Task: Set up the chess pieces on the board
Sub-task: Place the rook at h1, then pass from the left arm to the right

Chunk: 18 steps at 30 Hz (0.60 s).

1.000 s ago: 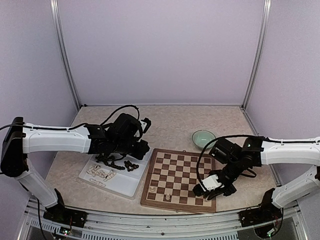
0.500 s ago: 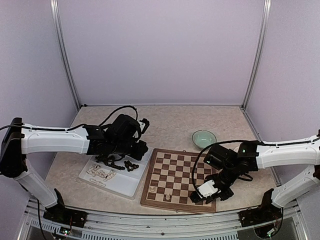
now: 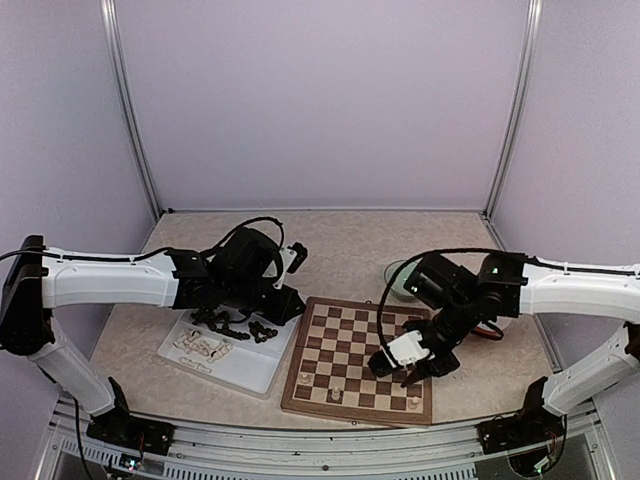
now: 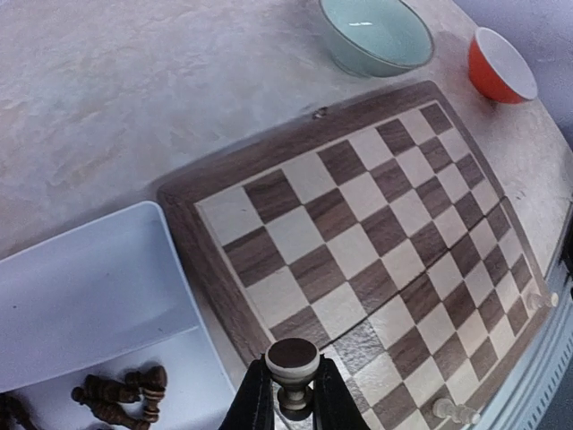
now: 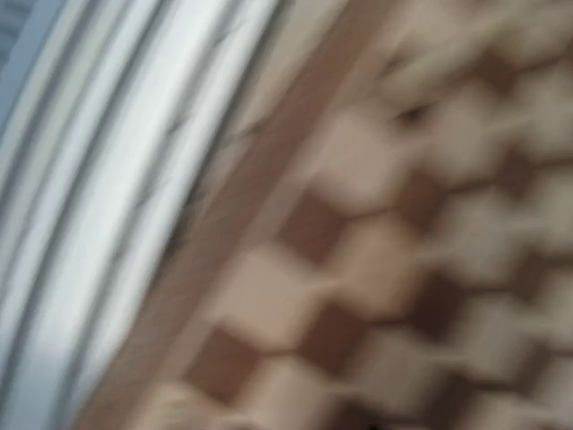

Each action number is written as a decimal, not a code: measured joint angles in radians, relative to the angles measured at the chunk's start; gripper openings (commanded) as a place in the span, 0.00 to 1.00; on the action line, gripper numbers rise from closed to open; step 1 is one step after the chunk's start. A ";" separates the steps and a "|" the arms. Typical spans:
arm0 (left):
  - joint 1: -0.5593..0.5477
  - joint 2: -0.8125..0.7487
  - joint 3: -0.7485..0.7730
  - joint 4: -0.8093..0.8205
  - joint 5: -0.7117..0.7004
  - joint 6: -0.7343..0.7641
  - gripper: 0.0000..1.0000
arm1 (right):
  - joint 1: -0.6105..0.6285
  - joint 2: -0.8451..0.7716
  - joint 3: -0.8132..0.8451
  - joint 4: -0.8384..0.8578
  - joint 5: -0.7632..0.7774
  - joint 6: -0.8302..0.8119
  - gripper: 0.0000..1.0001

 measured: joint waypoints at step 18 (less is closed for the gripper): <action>0.000 0.050 0.051 0.002 0.602 -0.014 0.07 | -0.154 0.181 0.285 0.224 -0.092 0.084 0.42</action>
